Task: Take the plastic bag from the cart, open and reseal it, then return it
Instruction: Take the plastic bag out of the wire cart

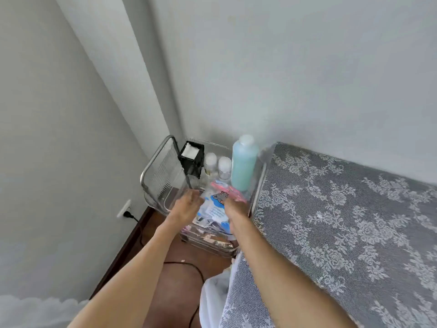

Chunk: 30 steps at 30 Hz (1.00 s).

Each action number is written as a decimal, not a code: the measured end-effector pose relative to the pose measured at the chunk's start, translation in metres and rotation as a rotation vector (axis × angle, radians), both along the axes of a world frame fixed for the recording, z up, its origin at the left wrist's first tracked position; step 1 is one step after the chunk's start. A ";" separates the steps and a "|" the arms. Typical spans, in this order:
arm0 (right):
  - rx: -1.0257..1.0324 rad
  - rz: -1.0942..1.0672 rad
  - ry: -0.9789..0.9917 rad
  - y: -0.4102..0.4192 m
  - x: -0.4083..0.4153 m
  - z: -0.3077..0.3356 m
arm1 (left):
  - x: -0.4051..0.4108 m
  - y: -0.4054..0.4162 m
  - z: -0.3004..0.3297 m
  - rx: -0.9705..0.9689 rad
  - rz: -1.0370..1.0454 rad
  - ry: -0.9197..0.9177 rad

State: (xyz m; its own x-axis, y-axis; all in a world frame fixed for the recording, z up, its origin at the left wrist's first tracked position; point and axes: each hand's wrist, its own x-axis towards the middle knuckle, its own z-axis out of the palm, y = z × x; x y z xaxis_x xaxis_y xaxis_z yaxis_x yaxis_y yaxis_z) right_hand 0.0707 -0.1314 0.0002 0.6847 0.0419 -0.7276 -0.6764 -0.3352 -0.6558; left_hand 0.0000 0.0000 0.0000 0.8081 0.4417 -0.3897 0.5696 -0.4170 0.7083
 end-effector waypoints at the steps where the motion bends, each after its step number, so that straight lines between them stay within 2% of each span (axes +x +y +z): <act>1: -0.025 -0.016 0.007 0.003 0.003 -0.006 | 0.005 0.001 -0.006 0.019 -0.001 0.014; 4: -0.109 -0.051 0.027 0.009 0.008 -0.024 | 0.017 0.004 -0.025 0.076 -0.036 0.052; 7: -0.255 0.033 -0.042 0.015 0.006 -0.037 | 0.024 0.005 -0.044 0.035 0.022 0.062; 9: -0.279 0.066 -0.039 0.018 0.004 -0.044 | 0.028 0.006 -0.053 0.013 0.056 0.097; 12: -0.255 -0.036 0.031 0.017 0.008 -0.055 | 0.033 0.006 -0.064 0.026 0.042 0.181; 16: -0.208 -0.091 0.078 0.013 0.014 -0.065 | 0.038 0.006 -0.071 0.028 0.049 0.200; 23: -0.159 -0.005 0.012 0.019 0.019 -0.054 | 0.032 0.018 -0.052 0.023 0.043 0.117; 30: -0.030 0.034 -0.143 0.027 0.014 0.002 | 0.010 0.030 0.002 -0.022 0.129 -0.049</act>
